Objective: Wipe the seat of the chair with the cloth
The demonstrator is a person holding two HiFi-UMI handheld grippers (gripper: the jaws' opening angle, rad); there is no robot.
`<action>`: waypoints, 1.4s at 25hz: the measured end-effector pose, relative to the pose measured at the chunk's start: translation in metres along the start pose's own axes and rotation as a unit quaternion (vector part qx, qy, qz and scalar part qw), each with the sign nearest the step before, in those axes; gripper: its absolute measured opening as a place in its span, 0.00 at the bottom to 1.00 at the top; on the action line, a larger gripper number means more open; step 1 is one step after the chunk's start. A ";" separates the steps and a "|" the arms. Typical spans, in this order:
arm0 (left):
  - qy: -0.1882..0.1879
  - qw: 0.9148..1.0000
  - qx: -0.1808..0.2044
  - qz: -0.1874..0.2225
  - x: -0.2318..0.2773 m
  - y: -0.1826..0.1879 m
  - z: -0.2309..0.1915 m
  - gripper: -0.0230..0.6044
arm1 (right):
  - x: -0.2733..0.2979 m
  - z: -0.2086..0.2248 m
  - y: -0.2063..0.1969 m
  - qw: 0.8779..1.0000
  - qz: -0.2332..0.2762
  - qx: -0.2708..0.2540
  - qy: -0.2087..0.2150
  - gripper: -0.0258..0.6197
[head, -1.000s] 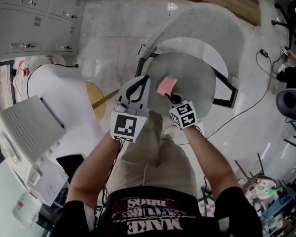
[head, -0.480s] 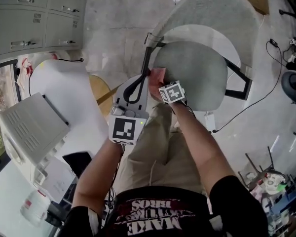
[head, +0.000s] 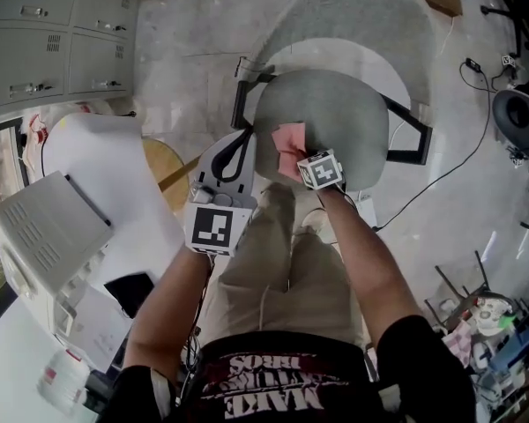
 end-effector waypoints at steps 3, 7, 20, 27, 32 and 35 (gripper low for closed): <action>0.000 1.000 0.006 0.005 0.002 0.002 0.004 0.04 | -0.013 0.025 -0.017 1.000 0.001 0.007 -0.014 0.05; -0.001 1.000 0.015 0.006 0.006 0.007 0.012 0.04 | -0.032 0.063 -0.041 0.999 -0.006 0.024 -0.045 0.05; 0.012 1.000 0.021 0.012 -0.001 0.018 0.033 0.04 | -0.089 0.174 -0.125 0.985 -0.051 0.066 -0.153 0.05; 0.009 0.999 0.041 0.020 -0.027 0.046 0.066 0.04 | -0.148 0.173 -0.141 0.985 -0.004 0.087 -0.145 0.05; 0.029 0.998 0.052 0.034 -0.051 0.073 0.081 0.04 | -0.222 0.145 -0.111 0.986 0.105 0.044 -0.124 0.05; 0.048 0.997 0.049 0.046 -0.069 0.092 0.087 0.04 | -0.273 0.122 -0.091 0.980 0.166 0.016 -0.113 0.05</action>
Point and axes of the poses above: the fingertips, and each gripper's own axes: x forward along the fingers, z to its right, y out of its top, the point moved 4 cm from there along -x, backward along the fingers, and after that the axes turned 8 degrees about -y, right-handed, at the moved point
